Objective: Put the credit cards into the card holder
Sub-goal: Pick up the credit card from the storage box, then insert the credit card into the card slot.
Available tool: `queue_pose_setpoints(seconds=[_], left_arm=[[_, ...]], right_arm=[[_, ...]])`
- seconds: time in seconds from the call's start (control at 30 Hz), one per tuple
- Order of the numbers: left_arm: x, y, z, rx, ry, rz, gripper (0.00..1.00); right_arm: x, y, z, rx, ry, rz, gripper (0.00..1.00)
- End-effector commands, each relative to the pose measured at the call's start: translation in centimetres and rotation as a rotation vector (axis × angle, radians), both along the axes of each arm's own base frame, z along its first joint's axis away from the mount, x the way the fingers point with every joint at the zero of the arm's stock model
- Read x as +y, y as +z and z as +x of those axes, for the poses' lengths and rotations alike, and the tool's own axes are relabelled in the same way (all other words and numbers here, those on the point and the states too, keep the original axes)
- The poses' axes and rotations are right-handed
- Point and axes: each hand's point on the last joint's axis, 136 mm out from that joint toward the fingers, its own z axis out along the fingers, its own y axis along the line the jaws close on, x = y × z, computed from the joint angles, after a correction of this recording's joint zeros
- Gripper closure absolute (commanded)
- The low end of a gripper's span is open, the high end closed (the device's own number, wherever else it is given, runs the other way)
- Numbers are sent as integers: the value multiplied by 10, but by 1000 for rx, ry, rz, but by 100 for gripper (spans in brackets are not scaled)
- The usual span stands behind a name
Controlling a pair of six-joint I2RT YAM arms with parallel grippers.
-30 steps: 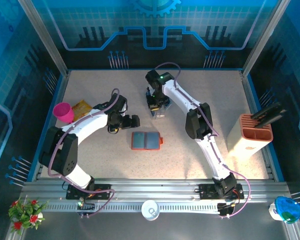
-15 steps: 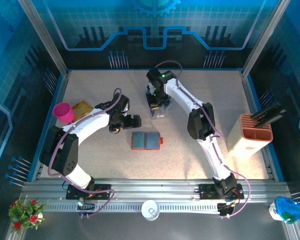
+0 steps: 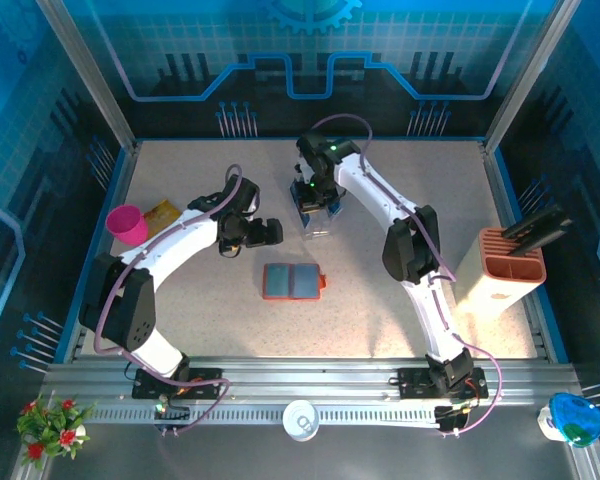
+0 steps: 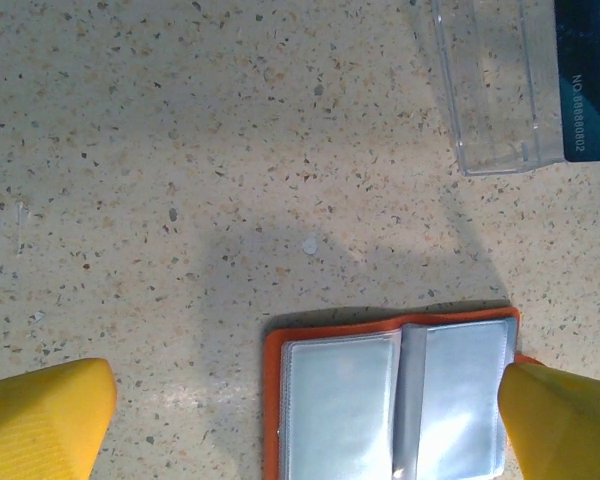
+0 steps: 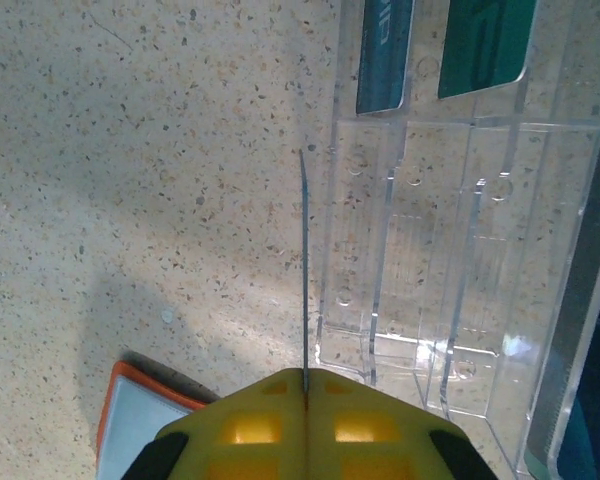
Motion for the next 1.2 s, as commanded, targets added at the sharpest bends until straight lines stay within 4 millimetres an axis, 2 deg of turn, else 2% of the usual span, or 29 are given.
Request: queue_pose_setpoints(seconds=[0.0, 0.13, 0.3, 0.43, 0.63, 0.77, 0.87, 0.9, 1.0, 1.17], left_arm=[[0, 1, -8, 14, -33, 17, 1], [3, -9, -21, 26, -44, 13, 1], [6, -28, -37, 57, -71, 37, 1], [4, -35, -46, 77, -94, 36, 1], [-2, -39, -53, 99, -123, 55, 1], [-8, -48, -56, 99, -165, 76, 1], [-6, -57, -60, 123, -172, 100, 1], [-6, -58, -61, 124, -174, 104, 1], [-4, -61, -64, 132, -181, 123, 1], [0, -70, -73, 159, -199, 151, 1]], right_arm=[[-8, 45, 0, -69, -47, 61, 100], [-9, 58, -10, -93, -94, 126, 100], [-7, 57, -35, -119, -156, 252, 100], [-3, 47, -62, -142, -198, 361, 100], [8, 22, -101, -159, -254, 474, 100], [21, 5, -118, -192, -275, 521, 100], [28, -3, -123, -221, -297, 560, 100], [24, -16, -129, -208, -311, 548, 100], [25, -29, -133, -207, -328, 561, 100], [27, -32, -135, -254, -328, 571, 100]])
